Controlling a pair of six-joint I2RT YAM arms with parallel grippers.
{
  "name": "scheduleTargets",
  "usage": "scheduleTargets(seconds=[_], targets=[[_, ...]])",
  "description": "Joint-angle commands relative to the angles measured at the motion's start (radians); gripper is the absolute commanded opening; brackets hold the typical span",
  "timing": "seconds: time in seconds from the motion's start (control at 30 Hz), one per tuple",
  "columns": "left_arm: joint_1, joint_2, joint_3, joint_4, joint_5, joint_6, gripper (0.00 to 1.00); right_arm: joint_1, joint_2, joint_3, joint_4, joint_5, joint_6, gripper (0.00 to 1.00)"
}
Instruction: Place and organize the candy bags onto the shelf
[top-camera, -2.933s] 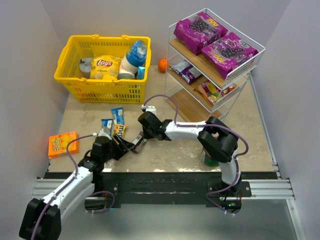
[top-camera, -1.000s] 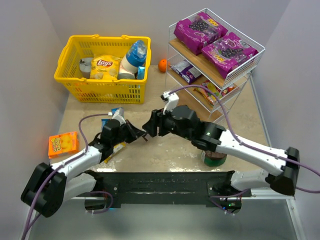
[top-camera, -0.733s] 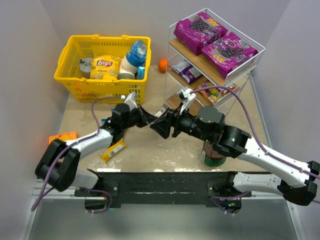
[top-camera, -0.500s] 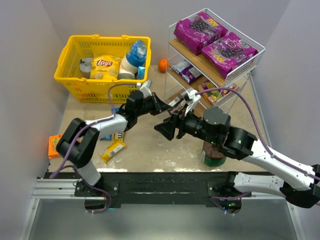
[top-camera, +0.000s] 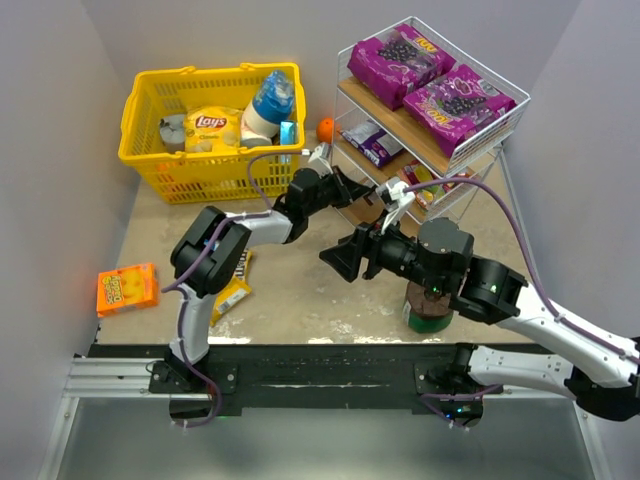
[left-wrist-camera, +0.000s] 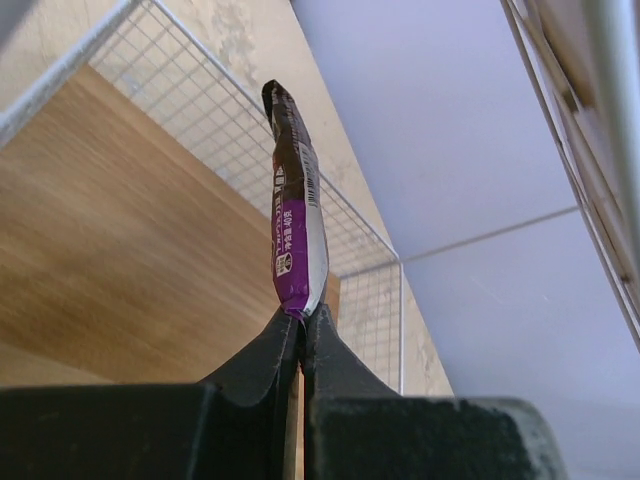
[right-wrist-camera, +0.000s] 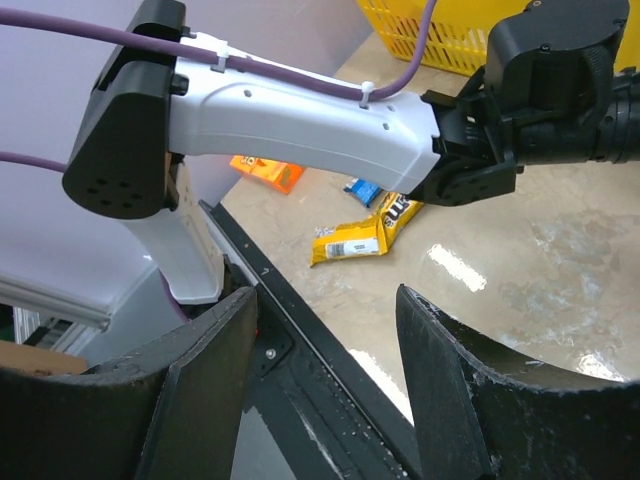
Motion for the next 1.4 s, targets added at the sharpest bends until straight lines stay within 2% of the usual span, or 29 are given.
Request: scheduleTargets(seconds=[0.0, 0.07, 0.33, 0.5, 0.77, 0.97, 1.1, 1.13, 1.2, 1.23, 1.37], targets=[[0.008, 0.056, 0.072, -0.064, -0.120, -0.015, 0.00, -0.001, -0.037, -0.009, -0.019, 0.038, 0.001, 0.62], [0.002, 0.055, 0.069, -0.106, -0.155, 0.024, 0.00, -0.001, -0.048, -0.015, -0.022, 0.044, 0.004, 0.62], [-0.069, -0.045, -0.039, -0.101, -0.248, 0.155, 0.00, 0.001, -0.037, -0.021, -0.018, 0.056, 0.007, 0.62], [-0.078, -0.030, -0.107, -0.023, -0.242, 0.103, 0.00, -0.001, -0.029, -0.026, -0.015, 0.053, 0.012, 0.62], [-0.071, 0.043, -0.038, -0.028, -0.278, 0.013, 0.00, -0.001, -0.043, -0.042, -0.027, 0.069, 0.026, 0.62], [-0.026, 0.115, 0.049, -0.092, -0.246, -0.052, 0.00, -0.001, -0.051, -0.050, -0.036, 0.072, 0.030, 0.62], [0.005, 0.121, 0.045, -0.147, -0.258, -0.067, 0.18, -0.002, -0.046, -0.061, -0.030, 0.070, 0.035, 0.62], [0.009, 0.119, 0.039, -0.158, -0.260, -0.078, 0.25, -0.001, -0.046, -0.064, -0.026, 0.067, 0.035, 0.62], [0.017, 0.101, 0.004, -0.150, -0.264, -0.083, 0.28, -0.001, -0.039, -0.071, -0.018, 0.061, 0.035, 0.62], [0.015, 0.092, -0.012, -0.141, -0.277, -0.089, 0.34, -0.001, -0.035, -0.072, -0.013, 0.058, 0.036, 0.62], [0.012, 0.058, -0.062, -0.113, -0.263, -0.113, 0.50, -0.001, -0.025, -0.076, -0.001, 0.052, 0.041, 0.62]])
